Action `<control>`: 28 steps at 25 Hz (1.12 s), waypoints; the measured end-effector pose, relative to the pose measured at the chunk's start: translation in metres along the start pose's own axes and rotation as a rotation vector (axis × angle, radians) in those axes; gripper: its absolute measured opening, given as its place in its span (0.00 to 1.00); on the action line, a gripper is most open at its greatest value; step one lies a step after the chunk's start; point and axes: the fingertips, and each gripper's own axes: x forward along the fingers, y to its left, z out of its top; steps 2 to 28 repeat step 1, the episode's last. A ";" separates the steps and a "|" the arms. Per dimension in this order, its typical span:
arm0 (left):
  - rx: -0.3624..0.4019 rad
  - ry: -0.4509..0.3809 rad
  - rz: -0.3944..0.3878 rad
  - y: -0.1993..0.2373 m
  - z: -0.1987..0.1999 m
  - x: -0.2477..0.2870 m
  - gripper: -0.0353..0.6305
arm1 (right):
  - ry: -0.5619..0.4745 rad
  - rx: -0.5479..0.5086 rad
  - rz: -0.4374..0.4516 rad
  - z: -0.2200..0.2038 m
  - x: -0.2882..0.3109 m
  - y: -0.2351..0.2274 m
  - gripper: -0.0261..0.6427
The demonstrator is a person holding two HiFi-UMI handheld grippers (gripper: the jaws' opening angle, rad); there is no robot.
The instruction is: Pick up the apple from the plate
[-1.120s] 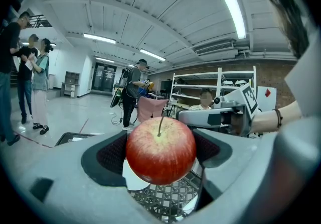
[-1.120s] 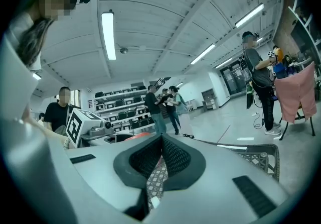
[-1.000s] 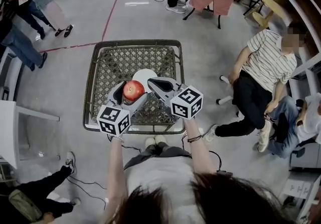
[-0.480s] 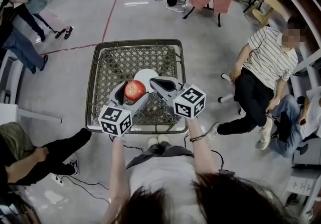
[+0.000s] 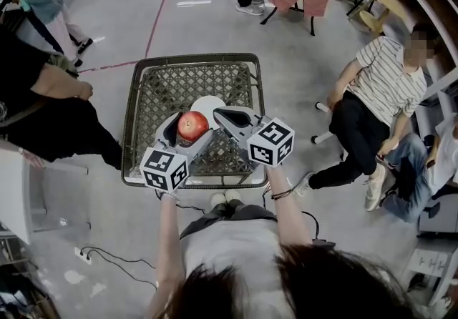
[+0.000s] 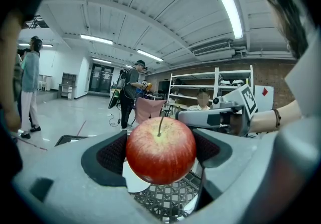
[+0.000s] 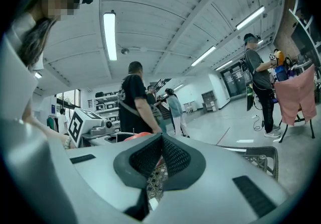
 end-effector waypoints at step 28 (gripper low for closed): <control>0.002 0.001 -0.001 -0.001 0.000 0.000 0.67 | 0.000 -0.001 0.000 0.001 0.000 0.000 0.05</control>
